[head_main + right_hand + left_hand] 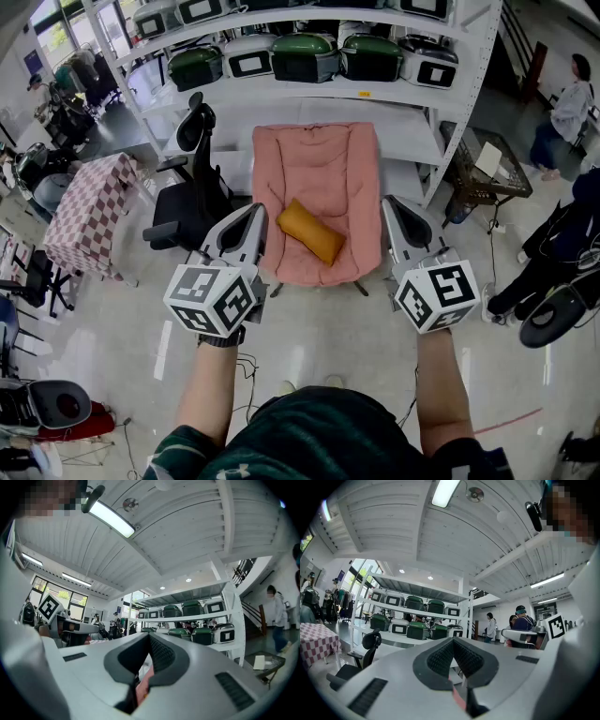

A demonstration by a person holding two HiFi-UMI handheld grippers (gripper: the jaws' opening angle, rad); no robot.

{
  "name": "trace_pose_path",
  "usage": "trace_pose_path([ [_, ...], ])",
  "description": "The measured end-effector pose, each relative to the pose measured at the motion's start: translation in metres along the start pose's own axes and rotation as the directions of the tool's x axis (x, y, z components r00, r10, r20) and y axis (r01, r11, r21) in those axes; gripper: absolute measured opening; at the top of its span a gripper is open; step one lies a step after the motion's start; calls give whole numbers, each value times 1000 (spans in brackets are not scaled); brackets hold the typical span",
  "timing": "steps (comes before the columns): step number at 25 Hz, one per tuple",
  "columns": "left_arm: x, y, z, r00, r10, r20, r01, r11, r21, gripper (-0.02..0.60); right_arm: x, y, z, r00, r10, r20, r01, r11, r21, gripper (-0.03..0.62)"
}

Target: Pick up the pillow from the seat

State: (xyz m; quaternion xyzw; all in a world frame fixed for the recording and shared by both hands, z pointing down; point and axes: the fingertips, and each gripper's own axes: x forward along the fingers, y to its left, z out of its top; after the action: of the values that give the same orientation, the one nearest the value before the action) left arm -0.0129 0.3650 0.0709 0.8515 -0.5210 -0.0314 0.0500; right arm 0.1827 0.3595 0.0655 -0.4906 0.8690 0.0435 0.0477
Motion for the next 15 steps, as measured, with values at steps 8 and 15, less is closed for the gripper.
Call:
trace_pose_path([
  [8, 14, -11, -9, 1000, 14, -12, -14, 1000, 2, 5, -2, -16, -8, 1000, 11, -10, -11, 1000, 10, 3],
  [15, 33, -15, -14, 998, 62, 0, -62, 998, 3, 6, -8, -48, -10, 1000, 24, 13, -24, 997, 67, 3],
])
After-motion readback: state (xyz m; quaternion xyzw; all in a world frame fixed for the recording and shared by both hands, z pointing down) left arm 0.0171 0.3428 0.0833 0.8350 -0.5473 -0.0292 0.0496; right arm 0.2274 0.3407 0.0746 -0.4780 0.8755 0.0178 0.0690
